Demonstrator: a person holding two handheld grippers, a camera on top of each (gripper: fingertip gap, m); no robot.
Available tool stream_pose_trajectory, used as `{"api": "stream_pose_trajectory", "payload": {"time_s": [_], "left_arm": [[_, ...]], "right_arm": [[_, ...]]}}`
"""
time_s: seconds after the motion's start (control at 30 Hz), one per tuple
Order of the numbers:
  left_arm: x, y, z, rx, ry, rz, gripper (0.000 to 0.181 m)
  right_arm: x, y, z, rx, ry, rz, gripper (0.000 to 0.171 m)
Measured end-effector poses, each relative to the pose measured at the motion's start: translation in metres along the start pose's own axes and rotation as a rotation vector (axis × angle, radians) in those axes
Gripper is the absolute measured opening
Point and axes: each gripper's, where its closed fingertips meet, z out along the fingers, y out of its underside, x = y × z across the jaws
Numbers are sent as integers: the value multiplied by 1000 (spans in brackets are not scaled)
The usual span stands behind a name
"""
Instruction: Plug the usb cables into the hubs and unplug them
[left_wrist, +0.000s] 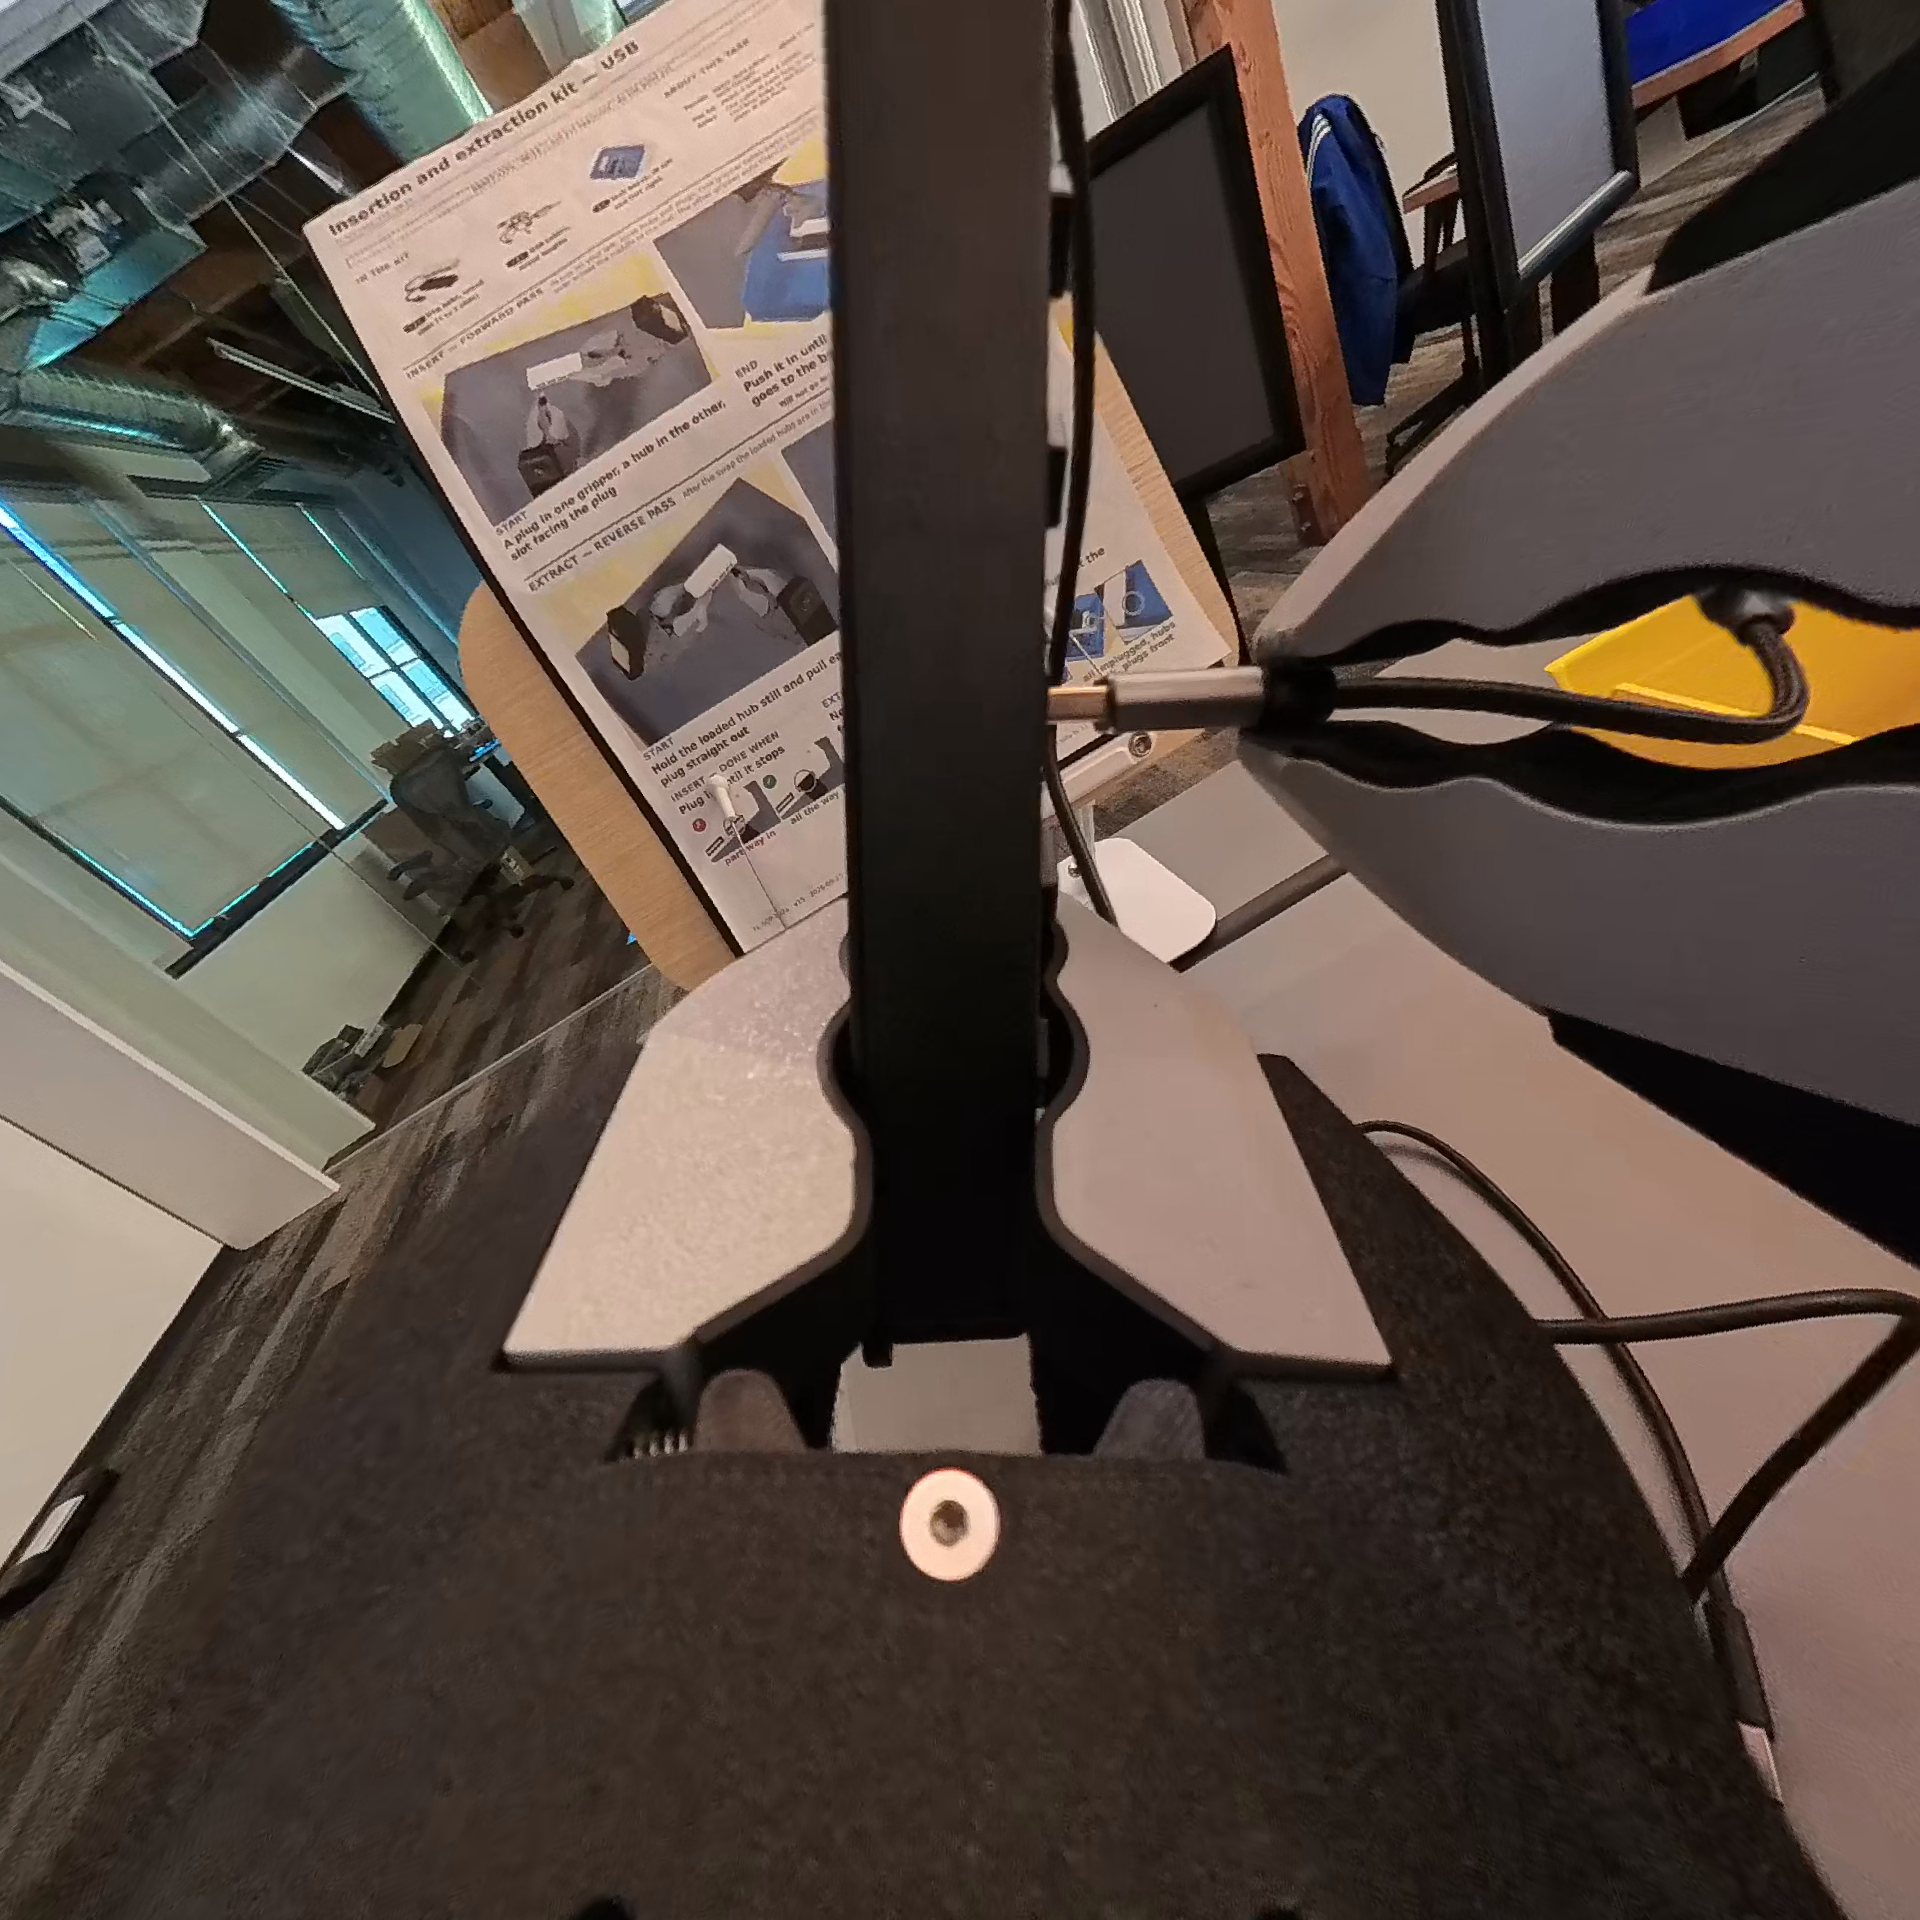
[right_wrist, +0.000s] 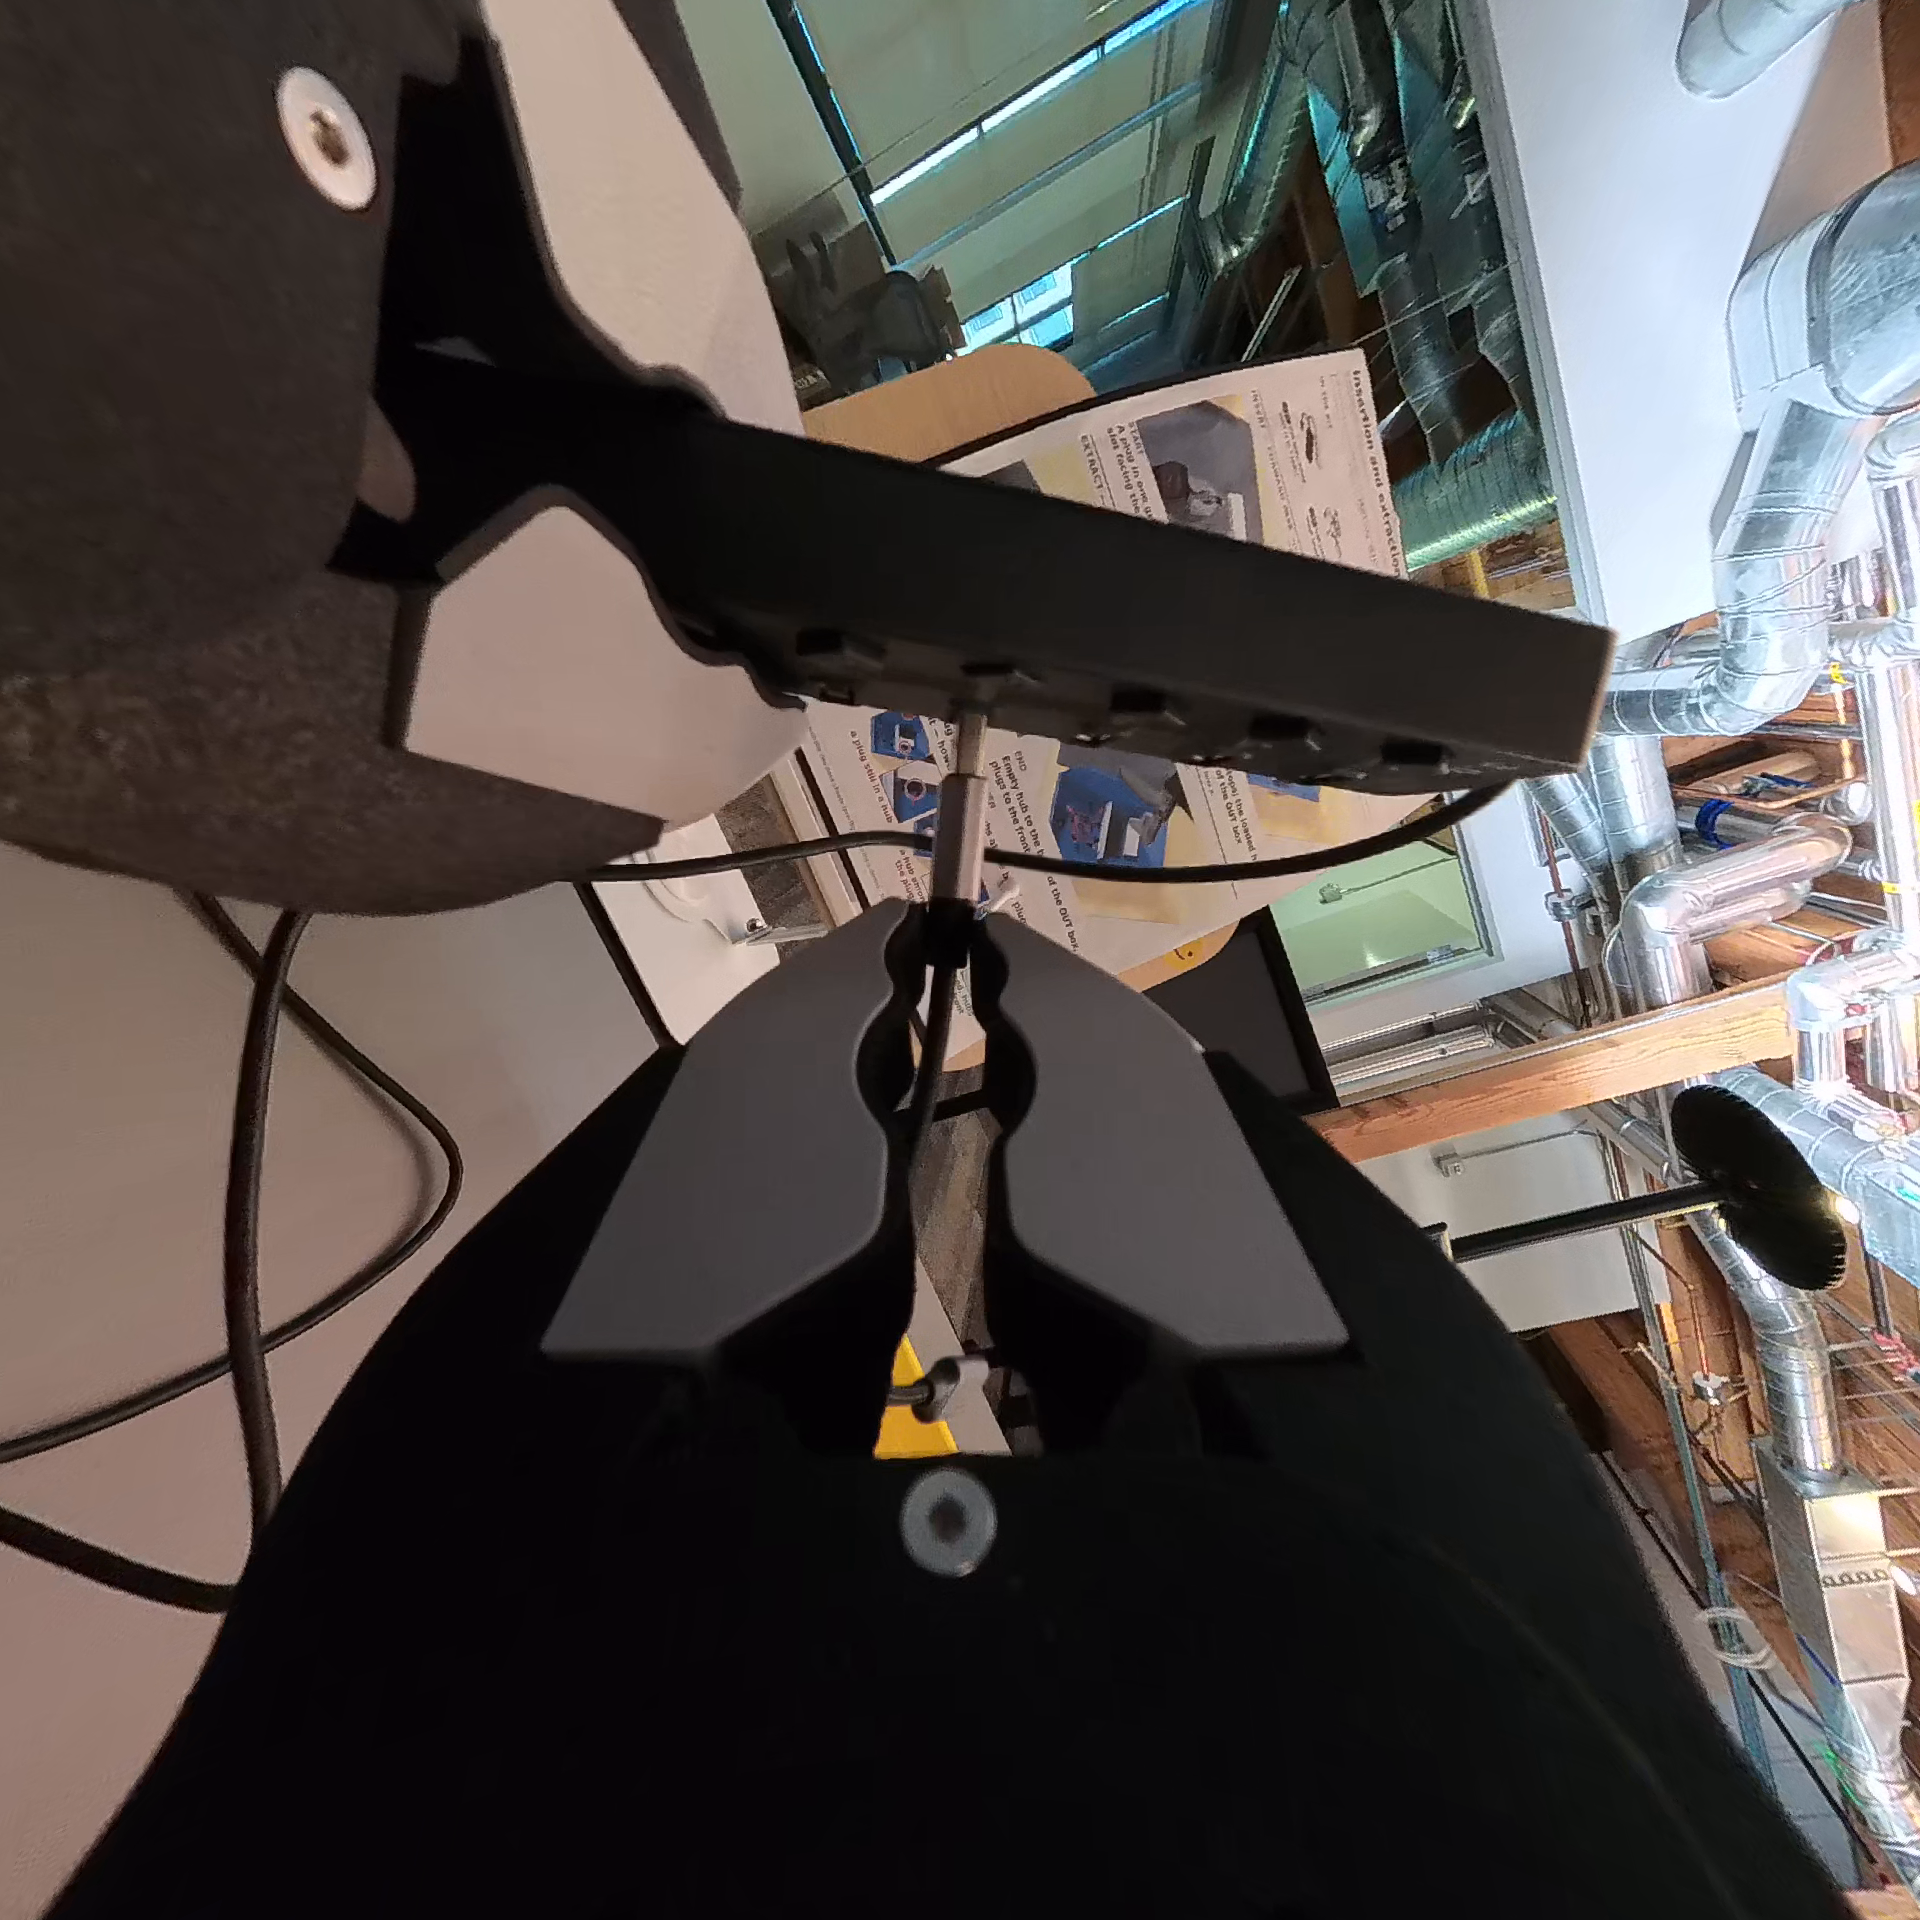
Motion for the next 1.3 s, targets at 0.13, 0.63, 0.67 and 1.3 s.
{"api": "stream_pose_trajectory", "payload": {"time_s": [0.13,0.63,0.67,1.3], "left_arm": [[-1,0,0,1,-3,8,27],[1,-2,-1,21,35,-9,27],[0,-2,-1,19,37,-12,27],[-4,-15,-8,105,81,-149,27]], "right_arm": [[-3,-2,0,9,-10,-13,8],[1,-4,2,166,-89,161,8],[1,-4,2,169,-85,157,8],[4,-24,-10,196,16,74,11]]}}
